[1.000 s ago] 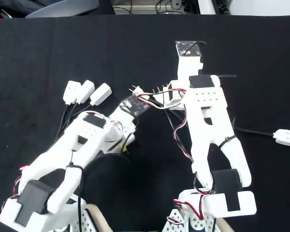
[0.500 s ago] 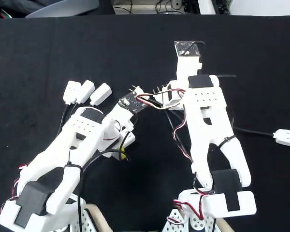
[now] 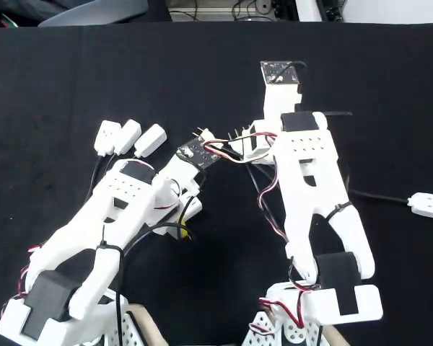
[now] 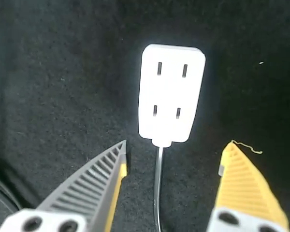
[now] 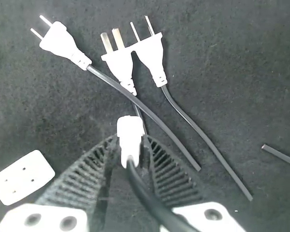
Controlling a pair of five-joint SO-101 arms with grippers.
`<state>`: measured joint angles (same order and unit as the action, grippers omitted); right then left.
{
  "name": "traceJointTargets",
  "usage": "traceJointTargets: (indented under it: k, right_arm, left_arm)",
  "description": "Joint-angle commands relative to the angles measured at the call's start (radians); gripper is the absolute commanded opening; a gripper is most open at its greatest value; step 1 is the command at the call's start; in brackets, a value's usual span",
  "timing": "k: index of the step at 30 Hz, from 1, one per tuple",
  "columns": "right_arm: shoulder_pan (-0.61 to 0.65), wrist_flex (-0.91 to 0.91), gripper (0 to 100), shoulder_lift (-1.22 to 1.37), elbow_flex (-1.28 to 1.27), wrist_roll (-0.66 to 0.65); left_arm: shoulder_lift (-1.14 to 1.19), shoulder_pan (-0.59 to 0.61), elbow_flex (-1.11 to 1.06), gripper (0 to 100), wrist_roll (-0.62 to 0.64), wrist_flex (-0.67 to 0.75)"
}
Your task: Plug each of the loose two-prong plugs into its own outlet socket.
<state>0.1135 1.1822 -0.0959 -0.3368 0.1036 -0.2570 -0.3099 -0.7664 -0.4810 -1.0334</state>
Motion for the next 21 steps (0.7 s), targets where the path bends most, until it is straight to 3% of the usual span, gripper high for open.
traceJointTargets:
  k: [1,9,14,21]
  right_arm:
    - [0.009,0.002,1.1,-0.005,0.038,0.012]
    - [0.009,0.002,1.1,-0.005,0.038,0.012]
    - [0.009,0.0,1.1,-0.005,0.039,0.012]
    - [0.02,0.003,1.1,-0.005,0.036,0.009]
  left_arm:
    - [-0.069,0.013,0.042,30,0.002,-0.011]
    - [-0.288,0.013,-0.07,30,0.002,-0.005]
    - [-0.44,0.016,-0.189,30,0.002,0.089]
    - [-0.675,0.134,-0.36,30,0.008,0.269]
